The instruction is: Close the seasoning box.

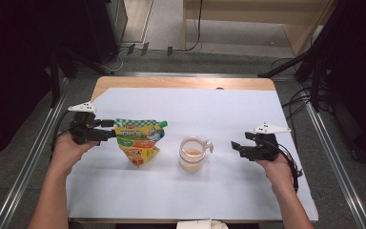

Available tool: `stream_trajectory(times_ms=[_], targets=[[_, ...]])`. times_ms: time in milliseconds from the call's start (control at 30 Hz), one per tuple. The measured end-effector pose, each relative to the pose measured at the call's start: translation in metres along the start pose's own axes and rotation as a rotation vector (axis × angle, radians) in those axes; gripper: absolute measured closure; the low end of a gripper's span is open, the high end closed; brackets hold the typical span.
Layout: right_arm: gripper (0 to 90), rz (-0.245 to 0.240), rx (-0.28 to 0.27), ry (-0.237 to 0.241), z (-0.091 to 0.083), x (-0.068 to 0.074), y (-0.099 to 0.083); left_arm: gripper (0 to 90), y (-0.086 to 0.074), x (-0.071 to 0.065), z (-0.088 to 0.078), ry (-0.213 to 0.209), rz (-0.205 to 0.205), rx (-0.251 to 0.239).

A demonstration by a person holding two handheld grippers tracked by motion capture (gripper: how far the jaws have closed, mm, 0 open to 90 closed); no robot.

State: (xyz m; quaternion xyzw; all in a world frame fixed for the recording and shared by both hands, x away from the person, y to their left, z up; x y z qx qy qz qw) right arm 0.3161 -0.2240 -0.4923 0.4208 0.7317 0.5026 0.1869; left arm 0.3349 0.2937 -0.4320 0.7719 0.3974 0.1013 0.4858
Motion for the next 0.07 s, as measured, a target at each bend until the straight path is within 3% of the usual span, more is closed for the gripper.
stream_trajectory(times_ms=[67], targets=[[29.9,0.003,0.001,0.002,0.0004,-0.0004,-0.0001,34.7,-0.0004,0.0008,0.0005,0.010,-0.001,-0.004]])
Point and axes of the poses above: each handheld gripper's, and its own axes: z roughly forward along the jaws, y roughly out of its top, x roughly to its left, the point moved 2 cm from there along z, roughly forward along the jaws, and after that the axes turned 11 degrees about -x, right-handed, at the moved point
